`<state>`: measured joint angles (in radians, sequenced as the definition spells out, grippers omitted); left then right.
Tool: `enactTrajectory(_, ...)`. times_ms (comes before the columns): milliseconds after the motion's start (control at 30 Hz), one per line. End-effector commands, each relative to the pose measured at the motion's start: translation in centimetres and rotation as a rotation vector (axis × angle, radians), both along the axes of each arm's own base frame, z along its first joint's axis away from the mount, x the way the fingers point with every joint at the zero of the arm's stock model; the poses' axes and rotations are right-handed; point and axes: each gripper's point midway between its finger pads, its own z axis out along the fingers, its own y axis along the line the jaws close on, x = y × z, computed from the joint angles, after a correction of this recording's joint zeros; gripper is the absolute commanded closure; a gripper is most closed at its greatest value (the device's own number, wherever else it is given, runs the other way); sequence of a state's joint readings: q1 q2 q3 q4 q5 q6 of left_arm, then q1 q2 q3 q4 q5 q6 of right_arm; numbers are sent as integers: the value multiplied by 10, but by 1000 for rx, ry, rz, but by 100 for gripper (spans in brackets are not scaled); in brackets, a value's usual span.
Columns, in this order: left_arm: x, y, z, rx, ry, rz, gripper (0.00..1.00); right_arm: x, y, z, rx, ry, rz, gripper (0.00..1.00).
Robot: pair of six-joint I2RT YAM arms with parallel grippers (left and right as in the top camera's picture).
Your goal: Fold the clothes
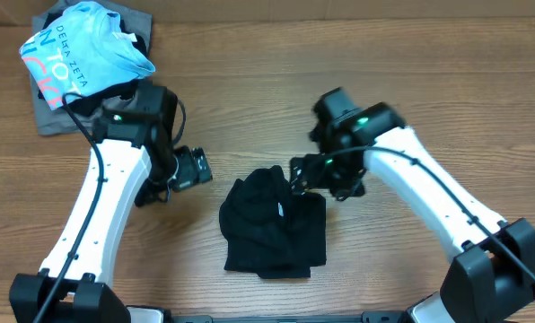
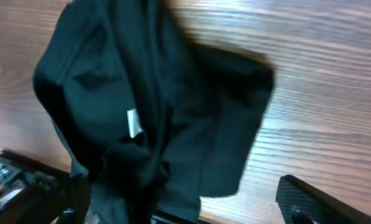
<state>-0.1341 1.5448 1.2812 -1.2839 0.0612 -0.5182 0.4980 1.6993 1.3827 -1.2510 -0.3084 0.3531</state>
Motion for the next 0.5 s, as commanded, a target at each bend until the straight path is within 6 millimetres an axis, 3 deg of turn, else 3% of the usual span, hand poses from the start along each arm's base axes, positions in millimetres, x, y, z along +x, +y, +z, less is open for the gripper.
enactTrajectory(0, -16, 7, -24, 24, 62, 32, 0, 6, 16, 1, -27, -58, -31, 13)
enactTrajectory(67, -24, 8, -34, 27, 85, 45, 0, 4, 28, -3, -9, -67, -8, 22)
enactTrajectory(233, -32, 9, -51, 32, 107, 50, 0, -9, 63, -18, 63, -32, 23, 24)
enactTrajectory(467, -31, 11, -56, 37, 97, 52, 0, -22, 78, -52, 4, 38, 27, 27)
